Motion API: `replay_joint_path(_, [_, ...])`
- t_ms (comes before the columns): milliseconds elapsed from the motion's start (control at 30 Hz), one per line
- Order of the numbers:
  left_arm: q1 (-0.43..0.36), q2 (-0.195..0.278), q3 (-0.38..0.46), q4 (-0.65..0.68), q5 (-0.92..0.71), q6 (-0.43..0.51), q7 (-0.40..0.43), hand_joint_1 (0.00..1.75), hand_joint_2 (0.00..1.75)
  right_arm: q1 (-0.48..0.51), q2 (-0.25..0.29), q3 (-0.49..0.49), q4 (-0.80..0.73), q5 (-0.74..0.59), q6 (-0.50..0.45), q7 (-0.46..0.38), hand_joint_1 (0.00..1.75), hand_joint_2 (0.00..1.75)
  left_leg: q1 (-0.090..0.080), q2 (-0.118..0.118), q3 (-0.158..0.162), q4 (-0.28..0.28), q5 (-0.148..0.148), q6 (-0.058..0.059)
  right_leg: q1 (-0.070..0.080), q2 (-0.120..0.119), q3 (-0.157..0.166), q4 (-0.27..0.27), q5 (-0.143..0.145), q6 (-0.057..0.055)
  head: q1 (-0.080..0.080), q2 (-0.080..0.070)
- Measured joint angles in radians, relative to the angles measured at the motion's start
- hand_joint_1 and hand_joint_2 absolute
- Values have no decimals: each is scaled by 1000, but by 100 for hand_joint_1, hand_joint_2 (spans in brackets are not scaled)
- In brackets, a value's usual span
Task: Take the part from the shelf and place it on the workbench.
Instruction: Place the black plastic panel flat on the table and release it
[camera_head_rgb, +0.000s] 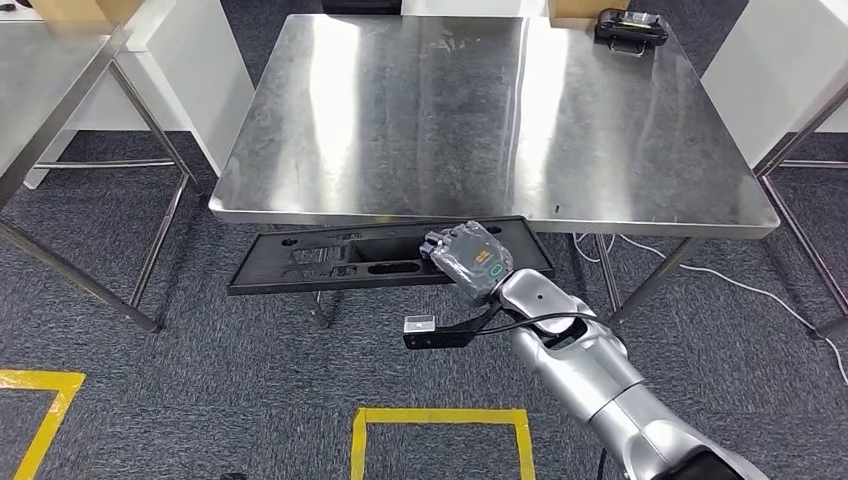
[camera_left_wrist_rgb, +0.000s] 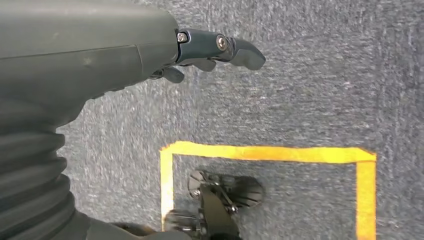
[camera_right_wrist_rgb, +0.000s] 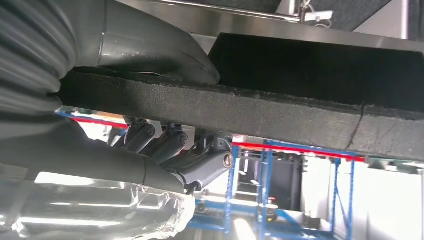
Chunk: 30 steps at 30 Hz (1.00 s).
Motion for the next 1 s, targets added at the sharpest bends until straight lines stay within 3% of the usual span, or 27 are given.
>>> replay_joint_path(33, [3,-1,2,0,2,0,-1,0,175,1,1,3,5,0,0,-2,171,175,2,-2,17,1,-16,-5,-6,-2,-3,-61,31,19,0,0])
replay_joint_path(67, [6,-1,4,1,4,0,-3,0,175,2,3,5,13,1,-1,-3,171,175,2,-4,32,3,-31,-11,-11,-6,0,-124,104,44,1,0])
replay_joint_path(100, [8,-1,7,1,6,0,-4,0,175,3,6,8,20,1,-3,-3,171,175,2,-6,44,6,-47,-17,-12,-10,7,-177,182,59,1,0])
replay_joint_path(133, [10,-1,10,1,7,1,-5,0,175,4,9,10,26,2,-5,-3,171,175,1,-7,51,8,-60,-24,-11,-12,18,-211,248,61,0,0])
replay_joint_path(167, [12,-2,13,2,8,1,-6,0,175,3,14,11,31,2,-7,-3,171,175,1,-7,56,11,-70,-30,-9,-14,27,-225,289,52,-1,0])
replay_joint_path(200, [12,-2,15,2,8,2,-6,0,175,0,19,12,32,3,-9,-3,171,175,2,-6,58,16,-77,-35,-9,-13,37,-231,294,33,-3,0])
replay_joint_path(267, [10,0,17,0,8,2,-7,0,175,-5,27,13,34,3,-12,-1,171,175,5,6,34,68,-67,-46,-17,-11,59,-236,284,8,-4,0])
replay_joint_path(333, [9,1,19,0,8,2,-8,0,175,-1,32,14,38,3,-15,3,171,175,14,24,-34,187,-56,-64,-22,-11,93,-245,266,-10,-10,0])
replay_joint_path(367, [10,-1,21,1,8,2,-9,0,175,3,32,15,41,4,-16,5,171,175,22,32,-71,250,-72,-75,-22,-12,112,-247,255,-16,-13,0])
replay_joint_path(433, [13,-1,23,1,10,3,-14,0,175,11,33,17,47,8,-18,13,171,175,39,38,-134,318,-150,-92,-24,-12,147,-248,231,-17,-14,0])
replay_joint_path(467, [14,-1,24,1,10,4,-18,0,175,12,35,17,48,12,-22,19,171,175,47,40,-152,314,-181,-98,-25,-10,164,-248,218,-15,-14,0])
replay_joint_path(500, [14,-1,24,1,9,5,-21,0,175,11,36,17,49,15,-29,25,171,175,53,41,-158,284,-186,-102,-27,-8,181,-248,205,-12,-14,0])
replay_joint_path(533, [14,-1,24,1,9,6,-24,0,175,9,38,16,49,18,-37,31,171,175,57,43,-154,232,-155,-106,-28,-6,198,-248,192,-8,-14,0])
replay_joint_path(600, [15,-1,24,2,6,8,-29,0,175,5,41,14,49,23,-53,39,171,175,61,48,-135,99,-11,-104,-27,-3,226,-246,162,3,-15,0])
replay_joint_path(633, [15,-1,24,3,5,7,-29,0,175,3,42,12,50,25,-58,42,171,175,60,50,-128,57,49,-100,-23,-2,233,-246,149,10,-15,0])
replay_joint_path(667, [14,-1,25,4,3,6,-30,0,175,1,43,10,50,28,-61,45,171,175,56,50,-126,36,86,-94,-20,-2,235,-246,138,18,-15,0])
replay_joint_path(767, [6,-2,24,4,-2,2,-31,0,175,-6,45,3,47,39,-65,56,171,175,46,43,-119,36,80,-71,-17,-5,242,-251,114,39,-13,0])
replay_joint_path(833, [1,-3,25,4,-3,2,-31,0,175,-11,47,-2,44,45,-69,64,171,175,44,40,-104,26,71,-53,-14,-8,210,-179,78,33,-10,0])
replay_joint_path(900, [-3,-2,25,4,-3,2,-31,0,175,-9,46,-4,46,51,-74,72,171,175,38,35,-98,25,61,-39,-12,-8,113,-25,25,18,-8,0])
replay_joint_path(933, [-4,-2,25,4,-4,3,-30,0,175,-4,44,-5,48,54,-75,75,171,175,34,31,-96,25,56,-35,-11,-8,63,40,10,15,-8,0])
replay_joint_path(967, [-4,-2,25,4,-4,4,-29,0,175,3,43,-6,50,58,-76,78,171,175,31,27,-92,25,52,-32,-9,-8,27,73,12,18,-8,0])
replay_joint_path(1000, [-3,-3,25,4,-5,5,-28,0,175,9,41,-6,51,62,-77,81,171,175,26,22,-87,25,47,-31,-6,-8,10,64,35,25,-8,0])
